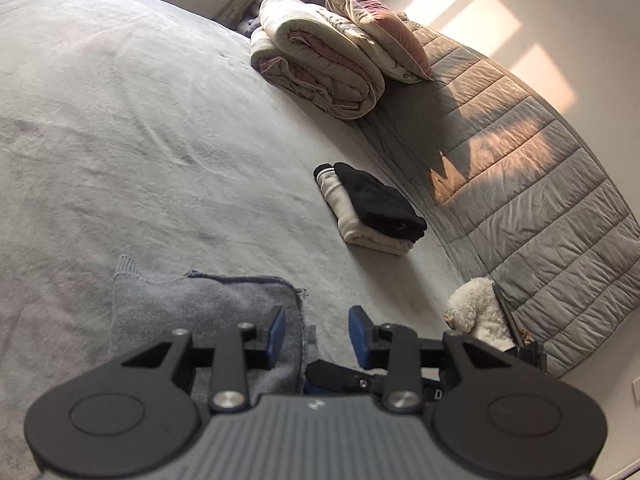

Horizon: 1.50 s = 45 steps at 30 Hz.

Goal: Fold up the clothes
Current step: 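Grasp the folded sweater bundle edges with both grippers, then lift the folded sweater with both grippers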

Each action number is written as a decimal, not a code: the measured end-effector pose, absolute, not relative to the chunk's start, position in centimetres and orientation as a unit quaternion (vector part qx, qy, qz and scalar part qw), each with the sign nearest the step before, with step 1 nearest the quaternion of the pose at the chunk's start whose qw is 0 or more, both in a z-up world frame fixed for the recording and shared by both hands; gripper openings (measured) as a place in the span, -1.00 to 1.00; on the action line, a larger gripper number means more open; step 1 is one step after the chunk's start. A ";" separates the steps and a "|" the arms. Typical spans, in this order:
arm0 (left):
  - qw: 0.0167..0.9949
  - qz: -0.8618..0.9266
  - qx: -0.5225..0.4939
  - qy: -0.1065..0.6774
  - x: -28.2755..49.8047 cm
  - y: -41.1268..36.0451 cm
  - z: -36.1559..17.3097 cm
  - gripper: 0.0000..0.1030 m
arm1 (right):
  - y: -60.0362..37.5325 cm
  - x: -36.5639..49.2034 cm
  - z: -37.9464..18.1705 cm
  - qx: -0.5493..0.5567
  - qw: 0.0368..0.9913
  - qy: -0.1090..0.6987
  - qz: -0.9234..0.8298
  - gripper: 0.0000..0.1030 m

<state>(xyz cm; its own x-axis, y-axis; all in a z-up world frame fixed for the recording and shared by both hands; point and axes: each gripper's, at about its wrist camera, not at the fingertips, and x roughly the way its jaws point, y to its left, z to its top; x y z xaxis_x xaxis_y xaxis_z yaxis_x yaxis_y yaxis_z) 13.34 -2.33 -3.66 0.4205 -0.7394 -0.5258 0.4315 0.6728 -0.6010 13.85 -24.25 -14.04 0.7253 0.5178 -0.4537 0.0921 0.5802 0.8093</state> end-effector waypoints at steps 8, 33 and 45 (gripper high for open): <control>0.843 -0.308 -0.150 0.414 11.4 0.5 -5.6 -0.22 | -22.0 14.4 -14.3 0.446 0.808 0.357 0.143 0.05; 0.855 -0.328 -0.094 0.390 7.5 -2.7 -8.7 -0.27 | -26.9 13.6 -14.0 0.428 0.813 0.379 0.107 -0.61; 0.834 -0.385 -0.080 0.387 4.6 -5.0 -8.9 -0.27 | -26.1 12.2 -11.1 0.340 0.863 0.365 0.082 0.02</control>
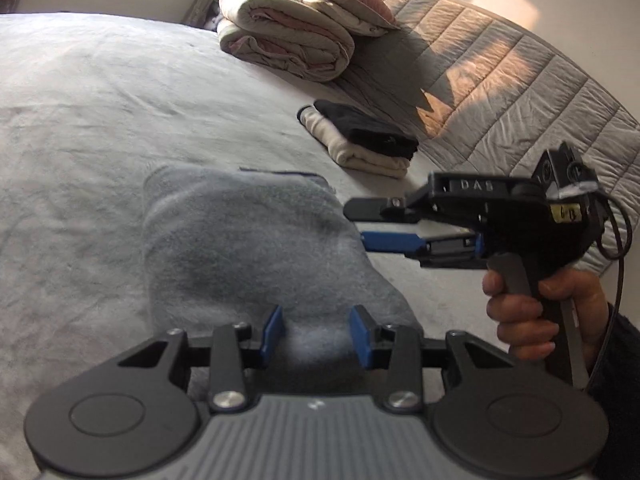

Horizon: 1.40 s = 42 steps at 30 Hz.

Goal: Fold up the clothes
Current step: 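Lift the folded sweater with both grippers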

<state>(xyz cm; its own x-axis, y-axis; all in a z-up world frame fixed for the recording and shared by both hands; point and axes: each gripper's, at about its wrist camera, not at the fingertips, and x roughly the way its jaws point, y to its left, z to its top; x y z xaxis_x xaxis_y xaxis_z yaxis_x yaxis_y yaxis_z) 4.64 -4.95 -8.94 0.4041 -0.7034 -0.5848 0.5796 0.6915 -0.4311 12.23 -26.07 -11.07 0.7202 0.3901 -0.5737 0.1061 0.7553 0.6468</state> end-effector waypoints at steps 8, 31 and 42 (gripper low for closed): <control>0.818 -0.417 -0.076 0.389 3.6 -4.4 -7.1 -0.22 | -26.5 11.9 -12.1 0.335 0.857 0.385 0.070 0.06; 0.770 -0.244 -0.330 0.489 18.7 -0.6 -13.5 -0.21 | -24.2 6.7 -16.7 0.452 0.797 0.391 0.081 0.06; 0.769 -0.207 -0.361 0.486 16.1 0.9 -11.8 -0.75 | -28.5 7.7 -14.1 0.496 0.779 0.366 0.115 -0.59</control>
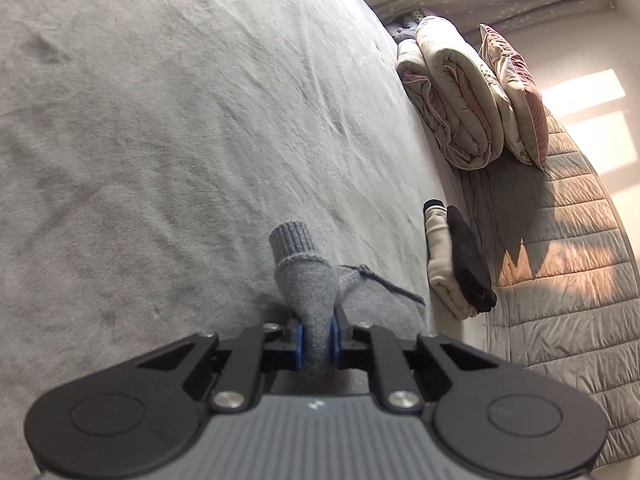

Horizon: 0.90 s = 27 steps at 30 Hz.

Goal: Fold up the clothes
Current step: 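Lift the folded sweater with both grippers, then carry the sweater with both grippers onto the black-and-cream clothes stack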

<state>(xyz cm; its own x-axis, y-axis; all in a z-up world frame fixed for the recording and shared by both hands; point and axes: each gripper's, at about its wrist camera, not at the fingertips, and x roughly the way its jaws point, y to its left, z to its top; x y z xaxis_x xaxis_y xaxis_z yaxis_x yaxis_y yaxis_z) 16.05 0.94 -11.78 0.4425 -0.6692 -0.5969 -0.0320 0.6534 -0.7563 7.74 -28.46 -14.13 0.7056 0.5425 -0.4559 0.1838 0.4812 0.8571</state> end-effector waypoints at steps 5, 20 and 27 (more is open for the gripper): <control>0.779 -0.209 -0.335 0.487 14.0 0.9 -10.7 -0.76 | -31.8 9.4 -13.2 0.485 0.785 0.374 0.095 -0.64; 0.793 -0.302 -0.206 0.487 19.2 0.4 -9.7 0.15 | -32.1 6.1 -14.3 0.516 0.784 0.343 0.030 0.43; 0.761 -0.327 -0.205 0.521 22.0 -3.3 -12.5 0.16 | -28.9 4.9 -17.1 0.554 0.757 0.346 0.021 0.43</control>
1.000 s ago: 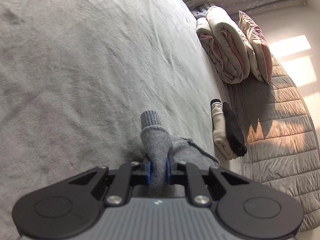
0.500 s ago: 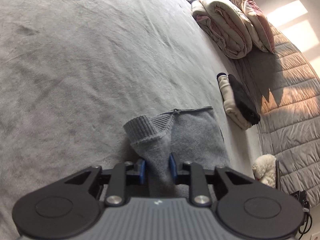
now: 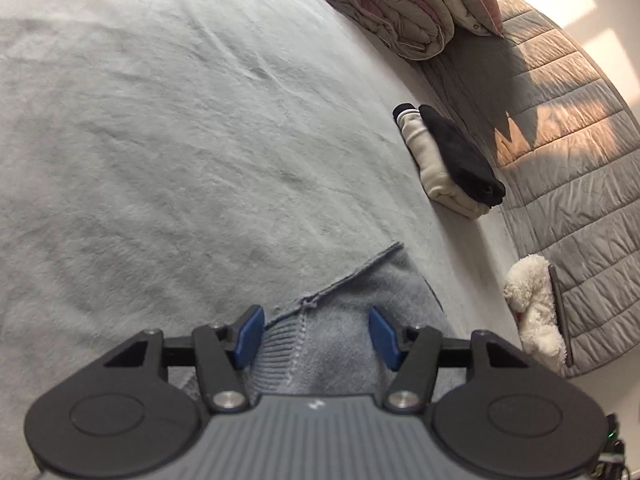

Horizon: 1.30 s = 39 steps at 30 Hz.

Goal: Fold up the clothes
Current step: 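Carry the sweater with both grippers onto the black-and-cream clothes stack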

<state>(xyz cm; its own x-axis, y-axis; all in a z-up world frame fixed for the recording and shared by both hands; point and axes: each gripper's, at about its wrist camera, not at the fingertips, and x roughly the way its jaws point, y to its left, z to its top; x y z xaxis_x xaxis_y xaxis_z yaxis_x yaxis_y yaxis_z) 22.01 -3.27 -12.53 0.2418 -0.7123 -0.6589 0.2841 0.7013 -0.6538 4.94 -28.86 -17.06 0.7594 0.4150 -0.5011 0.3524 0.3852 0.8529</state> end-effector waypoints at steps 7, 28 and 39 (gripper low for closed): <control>0.713 -0.346 -0.295 0.534 22.3 -2.1 -14.9 -0.13 | -28.4 5.2 -18.4 0.583 0.753 0.307 0.012 0.08; 0.730 -0.311 -0.324 0.515 18.1 -2.4 -13.5 0.07 | -37.3 6.7 -16.6 0.576 0.743 0.339 -0.003 0.25; 0.728 -0.295 -0.332 0.522 17.5 -5.4 -14.4 -0.46 | -35.6 6.5 -17.5 0.590 0.736 0.332 0.007 -0.31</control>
<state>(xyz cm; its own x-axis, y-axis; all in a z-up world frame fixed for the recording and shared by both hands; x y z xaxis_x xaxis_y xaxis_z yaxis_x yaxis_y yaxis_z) 17.47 -5.36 -14.42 0.2806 -0.7767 -0.5639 0.0835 0.6050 -0.7918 6.50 -35.59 -17.45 0.7798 0.4016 -0.4802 0.3807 0.3047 0.8731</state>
